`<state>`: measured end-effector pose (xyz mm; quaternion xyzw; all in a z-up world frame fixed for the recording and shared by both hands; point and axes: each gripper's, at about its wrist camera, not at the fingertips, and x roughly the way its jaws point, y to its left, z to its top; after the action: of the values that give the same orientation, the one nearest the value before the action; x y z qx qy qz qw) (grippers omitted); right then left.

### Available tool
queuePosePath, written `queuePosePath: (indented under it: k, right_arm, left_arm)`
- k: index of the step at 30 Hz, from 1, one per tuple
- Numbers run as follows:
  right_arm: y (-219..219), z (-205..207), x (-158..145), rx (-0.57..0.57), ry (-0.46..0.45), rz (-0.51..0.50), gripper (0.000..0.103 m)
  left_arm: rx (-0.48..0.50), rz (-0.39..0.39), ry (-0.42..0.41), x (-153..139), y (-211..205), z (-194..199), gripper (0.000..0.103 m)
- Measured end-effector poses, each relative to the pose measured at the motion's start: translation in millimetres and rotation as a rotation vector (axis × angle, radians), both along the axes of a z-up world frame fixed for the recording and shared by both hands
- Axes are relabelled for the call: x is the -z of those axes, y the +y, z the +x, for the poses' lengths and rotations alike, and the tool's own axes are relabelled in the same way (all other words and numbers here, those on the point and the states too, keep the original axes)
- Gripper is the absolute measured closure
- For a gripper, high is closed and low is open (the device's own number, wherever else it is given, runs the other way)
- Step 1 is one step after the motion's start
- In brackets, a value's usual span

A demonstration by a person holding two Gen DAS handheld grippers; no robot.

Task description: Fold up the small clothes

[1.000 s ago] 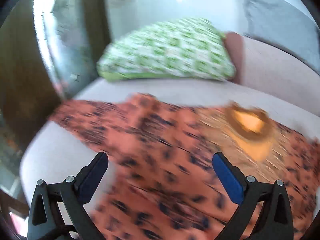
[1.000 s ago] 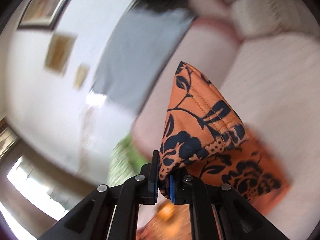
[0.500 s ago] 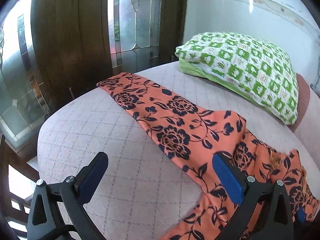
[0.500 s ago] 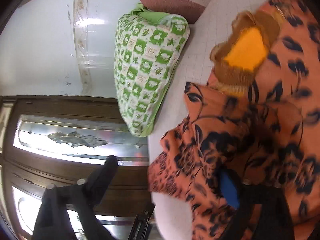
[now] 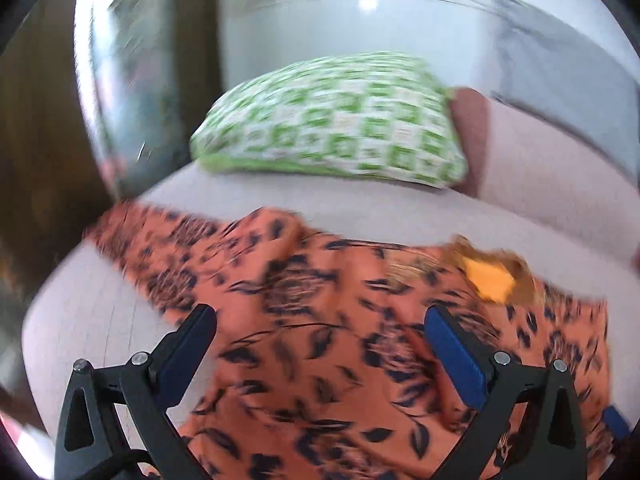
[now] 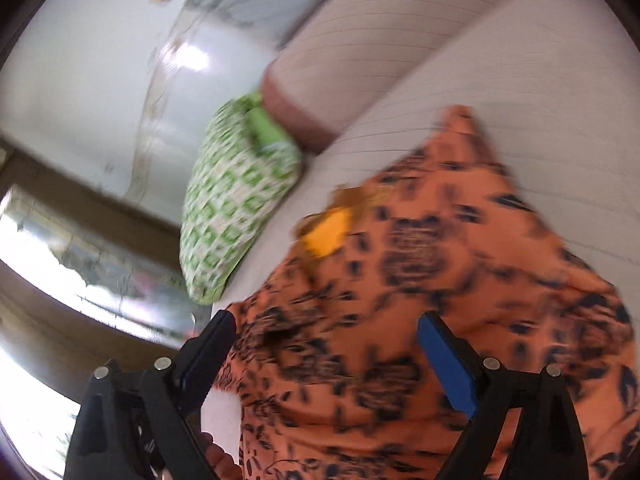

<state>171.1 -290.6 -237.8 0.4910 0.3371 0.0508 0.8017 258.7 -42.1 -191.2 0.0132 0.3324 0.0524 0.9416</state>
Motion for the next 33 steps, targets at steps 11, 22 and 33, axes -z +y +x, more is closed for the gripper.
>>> queuePosePath:
  k: [11,22,33]
  right_arm:
    - [-41,29,48,0.070,0.020,0.205,0.010]
    - [-33,38,58,-0.048,0.112,0.106,0.011]
    - [-16,42,52,-0.085,0.104,-0.029,0.010]
  left_arm:
    - [-0.056,0.346,0.134,49,-54,31,0.000]
    - [-0.435,0.177,0.234,38,71,42,0.000]
    - [-0.630,-0.109,0.201,29,229,23,0.000]
